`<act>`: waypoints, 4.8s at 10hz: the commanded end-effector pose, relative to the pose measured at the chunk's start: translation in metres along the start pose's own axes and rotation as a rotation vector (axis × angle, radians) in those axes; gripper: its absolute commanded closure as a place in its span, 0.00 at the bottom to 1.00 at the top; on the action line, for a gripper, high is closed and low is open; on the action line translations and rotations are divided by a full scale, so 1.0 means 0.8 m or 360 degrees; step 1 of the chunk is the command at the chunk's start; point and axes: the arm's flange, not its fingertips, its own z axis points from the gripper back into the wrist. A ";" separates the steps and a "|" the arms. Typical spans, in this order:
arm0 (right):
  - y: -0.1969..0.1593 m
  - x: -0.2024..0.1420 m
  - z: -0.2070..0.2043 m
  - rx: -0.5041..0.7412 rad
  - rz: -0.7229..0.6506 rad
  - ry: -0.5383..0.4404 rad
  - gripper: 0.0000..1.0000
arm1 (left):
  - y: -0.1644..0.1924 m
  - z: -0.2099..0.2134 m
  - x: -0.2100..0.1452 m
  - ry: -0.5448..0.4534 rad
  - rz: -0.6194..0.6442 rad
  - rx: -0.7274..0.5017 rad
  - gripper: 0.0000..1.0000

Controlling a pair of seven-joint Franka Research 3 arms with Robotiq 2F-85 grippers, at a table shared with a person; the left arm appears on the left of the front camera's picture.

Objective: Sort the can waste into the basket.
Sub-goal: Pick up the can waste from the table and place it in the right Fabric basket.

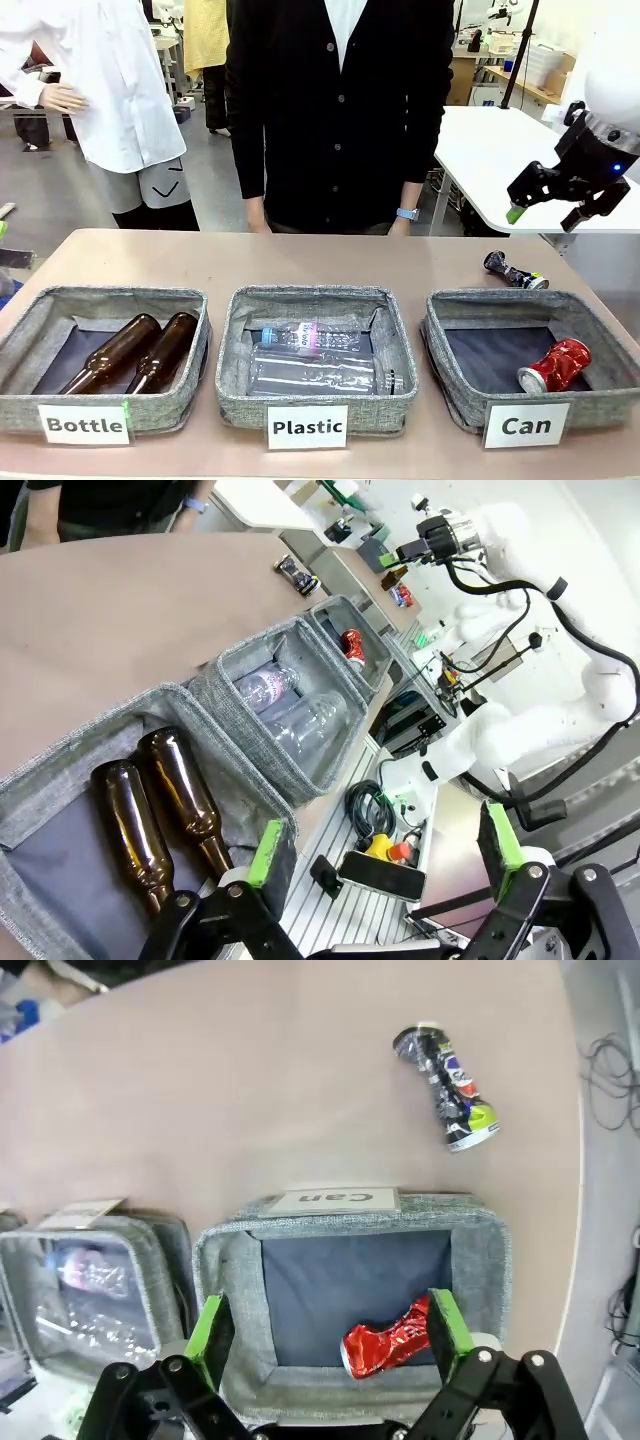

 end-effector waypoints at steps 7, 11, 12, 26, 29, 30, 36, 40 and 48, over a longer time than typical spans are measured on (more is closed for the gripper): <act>-0.065 0.120 -0.130 -0.0362 0.0024 0.0120 0.00 | -0.003 0.002 0.001 -0.0013 0.0004 -0.0003 0.05; -0.076 0.137 -0.213 -0.0345 0.0126 0.0255 0.00 | -0.003 0.002 0.001 -0.0013 0.0004 -0.0003 0.05; -0.076 0.135 -0.228 -0.0323 0.0142 0.0283 0.00 | -0.003 0.002 0.001 -0.0013 0.0004 -0.0003 0.05; -0.077 0.130 -0.287 -0.0388 0.0253 0.0196 1.00 | -0.003 0.002 0.001 -0.0013 0.0004 -0.0003 0.05; -0.082 0.128 -0.291 -0.0376 0.0251 0.0224 1.00 | -0.003 0.002 0.001 -0.0013 0.0004 -0.0003 0.05; -0.082 0.128 -0.291 -0.0378 0.0251 0.0232 1.00 | -0.003 0.002 0.001 -0.0013 0.0004 -0.0003 0.05; -0.076 0.124 -0.266 -0.0376 0.0280 0.0153 1.00 | -0.003 0.002 0.001 -0.0013 0.0004 -0.0003 0.05; -0.027 0.080 -0.109 -0.0259 0.0385 0.0170 1.00 | -0.003 0.002 0.001 -0.0013 0.0004 -0.0003 0.05; 0.012 -0.119 -0.056 0.0512 0.2214 0.0944 1.00 | -0.003 0.002 0.001 -0.0013 0.0004 -0.0003 0.05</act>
